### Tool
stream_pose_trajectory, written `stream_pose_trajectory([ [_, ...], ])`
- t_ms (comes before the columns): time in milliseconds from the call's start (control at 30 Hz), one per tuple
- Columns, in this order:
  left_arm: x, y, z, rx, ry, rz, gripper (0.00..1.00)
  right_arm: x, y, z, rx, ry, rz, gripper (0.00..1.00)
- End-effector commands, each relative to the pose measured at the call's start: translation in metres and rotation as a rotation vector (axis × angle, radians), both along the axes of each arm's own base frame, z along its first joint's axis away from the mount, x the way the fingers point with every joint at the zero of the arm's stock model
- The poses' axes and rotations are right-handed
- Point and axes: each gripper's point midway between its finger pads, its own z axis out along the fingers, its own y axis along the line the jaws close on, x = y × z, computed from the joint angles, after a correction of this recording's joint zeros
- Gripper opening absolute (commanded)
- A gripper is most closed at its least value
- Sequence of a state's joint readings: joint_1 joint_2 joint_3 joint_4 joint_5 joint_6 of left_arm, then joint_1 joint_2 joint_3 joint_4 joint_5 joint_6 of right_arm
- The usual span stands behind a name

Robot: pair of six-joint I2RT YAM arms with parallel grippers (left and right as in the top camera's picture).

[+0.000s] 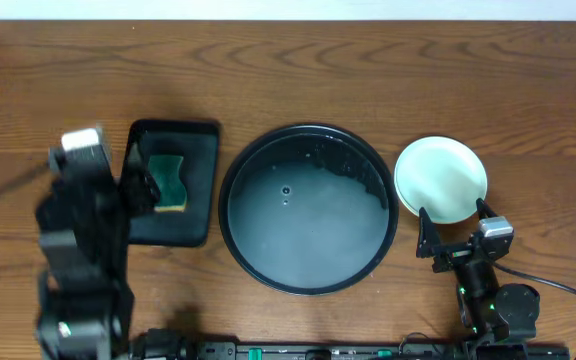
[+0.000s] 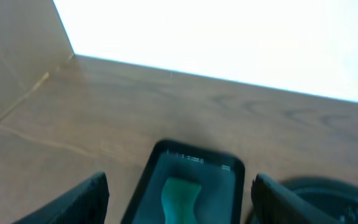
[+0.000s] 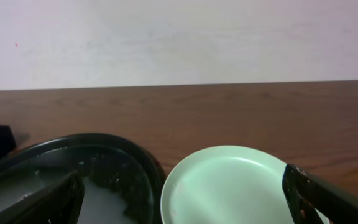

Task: Clean dirty plates on tray and stack at the side

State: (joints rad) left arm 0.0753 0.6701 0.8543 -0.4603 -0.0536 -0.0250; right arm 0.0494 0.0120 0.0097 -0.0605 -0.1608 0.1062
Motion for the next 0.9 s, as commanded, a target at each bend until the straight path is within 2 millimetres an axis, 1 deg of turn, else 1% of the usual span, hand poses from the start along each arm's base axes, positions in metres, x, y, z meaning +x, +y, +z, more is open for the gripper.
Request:
stream_pose_trajectory([
  [0, -0.017, -0.005, -0.029, 0.006, -0.074, -0.021, 0.74, 0.000, 0.002, 0.000, 0.012, -0.001, 0.009, 0.99],
  [133, -0.027, -0.007, -0.048, 0.013, -0.168, -0.025, 0.74, 0.000, 0.002, 0.000, 0.012, -0.001, 0.009, 0.99],
  [233, -0.031, -0.007, -0.058, 0.018, -0.222, -0.025, 0.74, 0.000, 0.002, 0.000, 0.012, -0.001, 0.009, 0.99],
  [533, -0.029, -0.007, -0.084, 0.027, -0.340, -0.025, 0.74, 0.000, 0.002, 0.000, 0.012, -0.001, 0.009, 0.99],
  [733, -0.029, -0.007, -0.104, 0.028, -0.348, -0.025, 0.74, 0.000, 0.002, 0.000, 0.012, -0.001, 0.009, 0.99],
  [867, -0.029, -0.007, -0.119, 0.026, -0.320, -0.025, 0.74, 0.000, 0.002, 0.000, 0.012, 0.000, 0.009, 0.99],
])
